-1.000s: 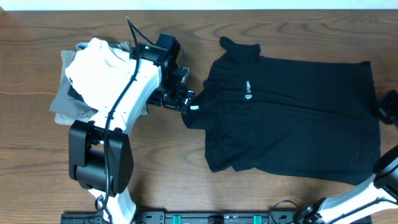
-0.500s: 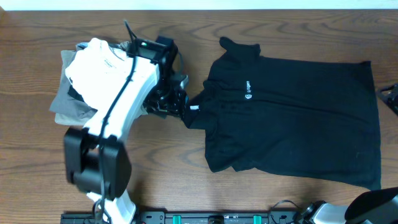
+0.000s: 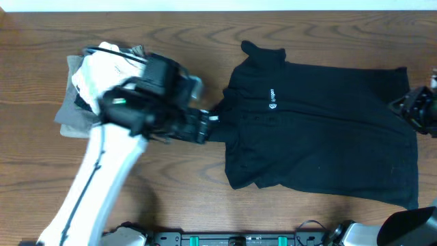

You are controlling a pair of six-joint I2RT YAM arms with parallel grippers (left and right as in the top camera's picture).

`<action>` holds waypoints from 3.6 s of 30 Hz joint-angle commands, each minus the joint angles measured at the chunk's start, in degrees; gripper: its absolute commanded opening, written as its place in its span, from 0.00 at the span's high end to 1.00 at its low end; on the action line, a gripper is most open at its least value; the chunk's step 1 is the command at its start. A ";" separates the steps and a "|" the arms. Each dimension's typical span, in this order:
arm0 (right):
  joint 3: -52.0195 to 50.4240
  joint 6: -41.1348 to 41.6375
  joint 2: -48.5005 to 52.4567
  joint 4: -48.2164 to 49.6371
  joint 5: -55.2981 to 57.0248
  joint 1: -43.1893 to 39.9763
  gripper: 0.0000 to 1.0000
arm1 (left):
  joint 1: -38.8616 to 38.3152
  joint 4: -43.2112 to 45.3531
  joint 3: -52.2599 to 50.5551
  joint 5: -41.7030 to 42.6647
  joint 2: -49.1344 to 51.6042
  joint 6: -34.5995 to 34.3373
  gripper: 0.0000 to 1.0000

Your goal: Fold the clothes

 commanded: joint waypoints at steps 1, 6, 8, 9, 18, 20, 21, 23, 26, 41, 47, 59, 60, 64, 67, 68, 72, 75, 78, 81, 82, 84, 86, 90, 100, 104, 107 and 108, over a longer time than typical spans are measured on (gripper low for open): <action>-2.12 -0.79 -0.35 0.35 4.02 3.37 0.66 | -4.72 3.96 -9.84 7.85 5.25 -3.93 0.20; -3.48 -0.76 -0.35 0.68 5.77 4.50 0.66 | -10.88 5.97 -14.56 10.54 13.29 -5.33 0.20; -3.48 -0.76 -0.35 0.96 5.77 4.46 0.66 | -13.25 6.73 -14.56 11.26 16.85 -5.29 0.20; -3.48 -0.76 -0.35 1.05 5.77 4.46 0.65 | -14.19 7.08 -14.56 11.23 18.27 -5.27 0.20; -3.50 -0.57 -0.35 1.36 6.86 4.46 0.65 | -15.67 12.13 -14.56 11.19 23.26 -4.15 0.25; -3.50 -0.17 -0.35 1.46 7.48 4.46 0.65 | -15.67 14.53 -14.56 10.05 23.37 -4.17 0.27; -3.50 -0.17 -0.35 1.51 7.45 4.46 0.65 | -15.67 15.67 -14.56 9.20 23.39 -4.20 0.32; -3.50 -0.17 -0.35 1.66 7.48 4.46 0.65 | -15.67 17.51 -14.56 8.76 23.41 -4.20 0.43; -3.50 -0.17 -0.35 1.70 7.48 4.46 0.65 | -15.67 16.72 -14.34 8.90 23.41 -4.24 0.66; -11.28 5.31 -0.24 5.51 18.69 4.04 0.61 | -11.04 -1.64 -1.01 1.90 18.58 0.76 0.94; -23.37 10.19 -0.24 10.47 21.77 -0.02 0.61 | -11.74 -2.03 -1.29 2.12 18.67 0.79 0.75; -36.89 10.80 -0.24 19.96 11.96 -9.18 0.86 | -14.97 5.05 -4.90 3.65 19.45 1.49 0.58; -37.42 10.80 -0.24 19.43 12.07 -9.18 0.88 | -14.97 4.55 -4.90 5.81 19.45 1.75 0.58; -38.95 10.80 -0.24 16.72 12.13 -9.18 0.59 | -15.32 0.48 -5.14 8.50 20.00 4.79 0.57; -39.85 11.32 -0.24 16.28 16.48 -9.27 0.41 | -15.37 1.25 -6.16 6.75 20.41 4.87 0.50; -40.22 12.81 -0.24 16.28 19.37 -9.29 0.36 | -15.34 1.70 -6.38 6.12 20.59 4.83 0.50; -42.34 15.93 -0.24 19.19 20.57 -9.33 0.30 | -15.30 2.56 -6.45 6.08 21.07 4.24 0.46; -42.60 13.88 -0.26 21.20 16.90 -9.31 0.31 | -15.47 1.53 -6.69 7.58 21.24 4.02 0.45; -42.58 8.44 -0.26 23.26 8.39 -9.31 0.34 | -16.04 1.77 -8.81 9.29 21.35 4.04 0.44; -42.53 7.52 -0.35 24.02 4.33 -9.29 0.35 | -16.68 4.74 -10.88 9.44 22.14 4.00 0.44; -42.49 6.78 -0.37 24.15 3.41 -9.27 0.35 | -16.81 6.25 -11.39 9.99 22.51 4.00 0.44; -42.36 5.97 -0.37 24.22 2.54 -9.27 0.35 | -16.85 9.66 -11.96 11.74 23.69 3.17 0.42; -42.29 5.16 -0.48 24.17 2.12 -9.27 0.36 | -16.85 12.90 -12.00 11.91 25.90 0.17 0.42; -42.21 4.70 -0.96 24.04 1.57 -9.27 0.36 | -16.59 13.90 -11.98 12.50 29.90 -2.78 0.44; -42.03 4.72 -3.19 24.68 1.57 -9.27 0.36 | -13.68 12.59 -11.39 12.09 32.22 -5.27 0.94; -42.01 4.72 -3.37 25.05 1.60 -9.27 0.37 | -13.40 9.66 -8.50 12.04 30.56 -5.05 0.94; -42.01 4.70 -3.37 24.98 1.64 -9.27 0.37 | -12.70 6.03 -4.83 12.04 27.50 -4.55 0.94; -42.01 4.72 -3.37 24.98 1.64 -9.27 0.37 | -12.37 5.20 -3.45 12.02 25.94 -4.09 0.94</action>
